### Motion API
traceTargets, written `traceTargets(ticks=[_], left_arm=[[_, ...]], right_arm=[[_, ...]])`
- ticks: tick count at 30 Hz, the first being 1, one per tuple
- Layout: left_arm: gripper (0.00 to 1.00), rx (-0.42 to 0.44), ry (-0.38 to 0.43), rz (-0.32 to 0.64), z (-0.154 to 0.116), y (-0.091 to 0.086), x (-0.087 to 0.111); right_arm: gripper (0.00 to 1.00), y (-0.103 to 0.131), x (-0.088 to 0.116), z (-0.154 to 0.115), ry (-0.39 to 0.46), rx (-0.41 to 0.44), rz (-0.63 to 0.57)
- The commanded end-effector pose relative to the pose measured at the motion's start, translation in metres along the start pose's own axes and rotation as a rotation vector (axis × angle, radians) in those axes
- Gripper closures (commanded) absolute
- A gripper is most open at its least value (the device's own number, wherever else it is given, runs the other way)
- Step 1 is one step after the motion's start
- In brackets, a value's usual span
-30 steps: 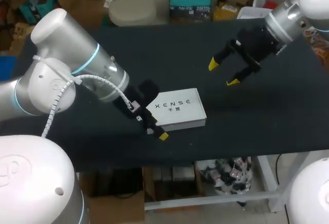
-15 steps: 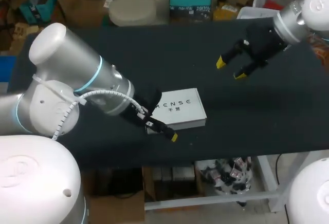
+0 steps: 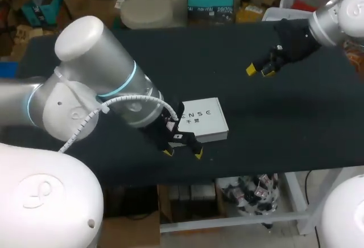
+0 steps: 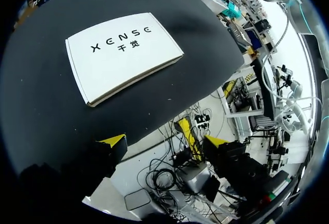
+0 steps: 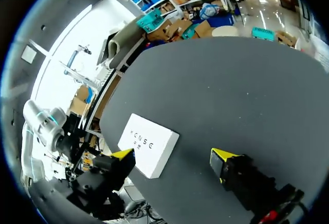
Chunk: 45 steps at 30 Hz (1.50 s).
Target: Assemble the packaging by folding the flat box into shape, placing the metal phone stand inside, and closing the box properly
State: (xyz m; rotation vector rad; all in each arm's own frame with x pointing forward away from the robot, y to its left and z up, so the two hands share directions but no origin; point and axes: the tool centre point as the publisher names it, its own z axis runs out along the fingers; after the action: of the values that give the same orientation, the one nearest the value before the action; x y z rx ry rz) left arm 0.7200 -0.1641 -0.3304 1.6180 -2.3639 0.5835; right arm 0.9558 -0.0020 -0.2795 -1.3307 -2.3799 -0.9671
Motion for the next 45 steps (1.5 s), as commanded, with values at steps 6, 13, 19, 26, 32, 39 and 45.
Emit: traceTargets(ticks=[6, 13, 19, 26, 32, 39, 45], left_arm=[[0.0, -0.075, -0.228, -0.036, 0.012, -0.013, 0.006], [0.0, -0.064, -0.231, -0.058, 0.016, -0.015, 0.006], [0.0, 0.023, -0.341, -0.161, 0.032, -0.016, 0.014], [0.0, 0.064, -0.426, -0.236, 0.046, -0.02, 0.015], [0.0, 0.098, -0.493, -0.288, 0.054, -0.027, 0.01], [0.0, 0.109, -0.534, -0.332, 0.062, -0.036, -0.002], [0.0, 0.124, -0.585, -0.364, 0.069, -0.043, -0.012]], right_arm=[[0.0, 0.005, -0.012, -0.002, 0.031, 0.061, -0.156], [0.0, 0.005, -0.012, -0.002, 0.031, 0.061, -0.156], [0.0, 0.001, -0.027, -0.017, 0.01, -0.114, -0.356], [0.0, 0.008, -0.04, -0.013, -0.003, -0.211, -0.553], [0.0, 0.014, -0.045, -0.004, -0.053, -0.24, -0.635], [0.0, 0.024, -0.052, -0.001, -0.157, -0.247, -0.51], [0.0, 0.025, -0.059, 0.001, -0.184, -0.282, -0.468]])
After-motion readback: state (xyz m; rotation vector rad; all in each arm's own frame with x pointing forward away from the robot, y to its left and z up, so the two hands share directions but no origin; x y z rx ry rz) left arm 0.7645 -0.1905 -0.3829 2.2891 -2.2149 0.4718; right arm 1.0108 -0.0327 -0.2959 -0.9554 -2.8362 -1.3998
